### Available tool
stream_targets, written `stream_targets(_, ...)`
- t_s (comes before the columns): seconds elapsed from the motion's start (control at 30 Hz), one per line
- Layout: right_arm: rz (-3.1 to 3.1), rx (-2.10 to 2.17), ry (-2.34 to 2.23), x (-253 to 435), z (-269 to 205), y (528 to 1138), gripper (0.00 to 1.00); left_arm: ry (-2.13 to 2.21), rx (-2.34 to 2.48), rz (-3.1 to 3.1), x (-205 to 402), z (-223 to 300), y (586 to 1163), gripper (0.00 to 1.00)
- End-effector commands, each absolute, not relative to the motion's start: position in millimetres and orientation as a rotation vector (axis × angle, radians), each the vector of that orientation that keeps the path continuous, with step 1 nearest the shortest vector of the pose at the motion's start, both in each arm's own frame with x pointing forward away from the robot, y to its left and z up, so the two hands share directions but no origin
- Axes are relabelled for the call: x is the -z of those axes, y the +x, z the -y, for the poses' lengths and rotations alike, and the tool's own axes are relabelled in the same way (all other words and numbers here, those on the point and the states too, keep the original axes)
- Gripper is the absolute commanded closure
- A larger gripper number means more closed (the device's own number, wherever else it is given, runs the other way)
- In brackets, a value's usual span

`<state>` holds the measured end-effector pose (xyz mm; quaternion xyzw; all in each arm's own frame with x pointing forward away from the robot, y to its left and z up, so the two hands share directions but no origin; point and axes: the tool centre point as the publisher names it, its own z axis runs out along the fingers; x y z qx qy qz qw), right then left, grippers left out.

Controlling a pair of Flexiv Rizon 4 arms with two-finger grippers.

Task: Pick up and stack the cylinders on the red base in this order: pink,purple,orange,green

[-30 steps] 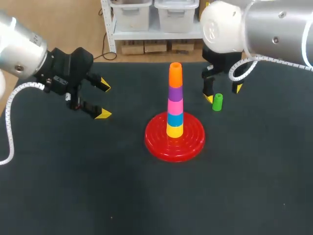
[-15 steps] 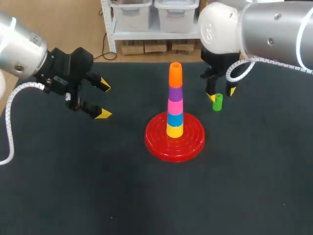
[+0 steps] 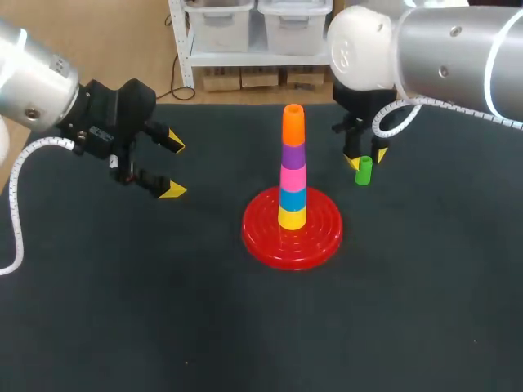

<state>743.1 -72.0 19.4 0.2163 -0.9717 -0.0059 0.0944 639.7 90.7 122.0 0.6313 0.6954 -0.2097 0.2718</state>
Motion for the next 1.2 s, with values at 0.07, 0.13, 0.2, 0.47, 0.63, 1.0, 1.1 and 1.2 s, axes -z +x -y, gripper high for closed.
stream_targets(0.07, 2.882, 0.024, 0.635, -18.6, 73.3, 746.1, 0.83, 1.699, 0.563, -1.870, -121.6, -90.9, 639.1, 0.00)
stream_targets(0.13, 2.886, 0.024, 0.630, -21.6, 74.3, 745.7, 1.00, 1.699, 0.563, -1.870, -121.6, -90.9, 639.1, 0.00)
stream_targets(0.2, 2.893, 0.016, 0.619, -27.1, 76.8, 745.7, 1.00, 1.699, 0.563, -1.870, -121.6, -90.9, 639.1, 0.00)
stream_targets(0.47, 2.912, 0.001, 0.668, -113.4, 76.4, 730.0, 1.00, 1.699, 0.563, -1.870, -121.6, -90.9, 639.1, 0.00)
stream_targets(0.63, 2.924, -0.021, 0.758, -182.4, 66.6, 712.4, 1.00, 1.699, 0.563, -1.870, -121.6, -90.9, 639.1, 0.00)
stream_targets(1.0, 2.908, -0.044, 1.141, -296.7, 16.5, 654.1, 1.00, 1.699, 0.563, -1.870, -121.6, -90.9, 639.1, 0.00)
stream_targets(1.1, 2.894, -0.034, 1.257, -311.2, 0.3, 638.2, 1.00, 1.699, 0.563, -1.870, -121.6, -90.9, 639.1, 0.00)
stream_targets(1.2, 2.856, -0.018, 1.352, -318.4, -14.7, 625.4, 1.00, 1.699, 0.563, -1.870, -121.6, -90.9, 639.1, 0.00)
